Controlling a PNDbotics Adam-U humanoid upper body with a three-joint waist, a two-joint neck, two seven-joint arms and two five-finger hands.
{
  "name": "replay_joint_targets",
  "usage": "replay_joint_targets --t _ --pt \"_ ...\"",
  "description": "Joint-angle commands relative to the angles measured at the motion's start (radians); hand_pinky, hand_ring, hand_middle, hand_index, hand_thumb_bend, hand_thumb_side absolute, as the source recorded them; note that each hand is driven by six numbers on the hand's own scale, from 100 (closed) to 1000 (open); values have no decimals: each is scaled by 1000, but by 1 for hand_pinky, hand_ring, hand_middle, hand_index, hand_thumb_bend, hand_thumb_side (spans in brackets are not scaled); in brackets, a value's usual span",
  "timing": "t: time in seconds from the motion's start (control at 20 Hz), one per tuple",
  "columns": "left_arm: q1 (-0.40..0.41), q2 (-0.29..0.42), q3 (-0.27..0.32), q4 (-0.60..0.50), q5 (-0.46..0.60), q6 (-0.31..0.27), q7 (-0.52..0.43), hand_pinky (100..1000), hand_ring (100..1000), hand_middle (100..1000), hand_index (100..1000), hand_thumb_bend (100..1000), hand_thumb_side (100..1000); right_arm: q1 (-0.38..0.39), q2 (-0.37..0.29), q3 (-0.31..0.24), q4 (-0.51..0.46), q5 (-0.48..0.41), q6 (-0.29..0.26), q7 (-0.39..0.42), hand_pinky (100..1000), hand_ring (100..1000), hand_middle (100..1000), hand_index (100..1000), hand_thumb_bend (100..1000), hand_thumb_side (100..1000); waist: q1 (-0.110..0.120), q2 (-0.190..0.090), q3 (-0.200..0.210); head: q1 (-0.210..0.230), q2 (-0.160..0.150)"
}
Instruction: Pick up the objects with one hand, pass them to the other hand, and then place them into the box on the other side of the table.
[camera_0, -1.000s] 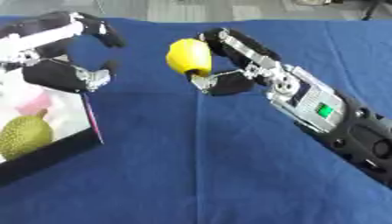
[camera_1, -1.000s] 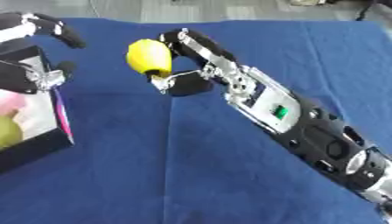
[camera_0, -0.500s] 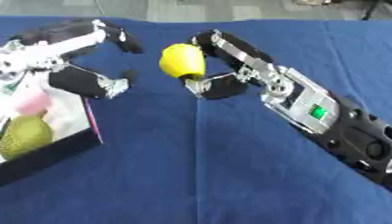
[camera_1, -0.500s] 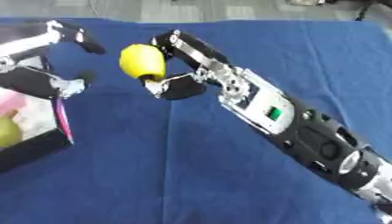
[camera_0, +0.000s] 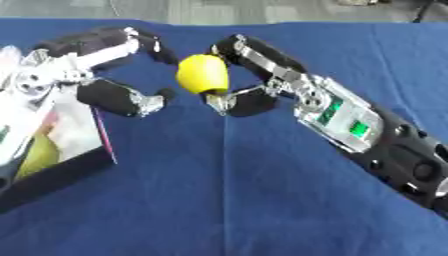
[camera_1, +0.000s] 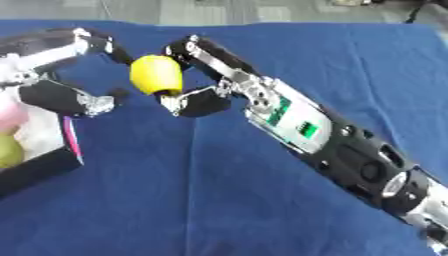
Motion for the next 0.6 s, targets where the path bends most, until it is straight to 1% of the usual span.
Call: replay_joint_targets --t 0.05,0.15,0.25,0.35,0.45,0.6 --pt "-19 -5 5 4 -26 -6 20 1000 836 749 836 317 545 -19 -7 -2 -10 12 -1 7 689 507 468 574 100 100 14 0 -1 -4 6" --pt "-19 -13 4 14 -39 -5 31 1000 836 745 836 322 552 -21 -5 0 -8 14 -1 10 688 506 468 574 100 100 13 2 -1 -8 6" --pt "-18 -21 4 21 -44 -4 33 1000 838 745 837 318 584 -17 -6 0 -13 15 -3 12 687 504 467 574 100 100 13 4 -1 -9 6" --pt "-16 -26 3 23 -41 -3 29 1000 837 743 836 323 630 -11 -8 -1 -15 16 -7 12 686 503 467 573 100 100 13 6 -1 -11 6" --pt "-15 -27 2 19 -34 -3 19 1000 837 742 837 354 684 -5 -10 -2 -15 18 -8 11 685 502 467 573 100 100 13 7 0 -13 6" --pt "-14 -24 -3 5 -22 -5 1 1000 837 740 836 375 742 1 -12 -3 -15 21 -3 12 683 500 467 573 100 100 12 9 1 -16 6"
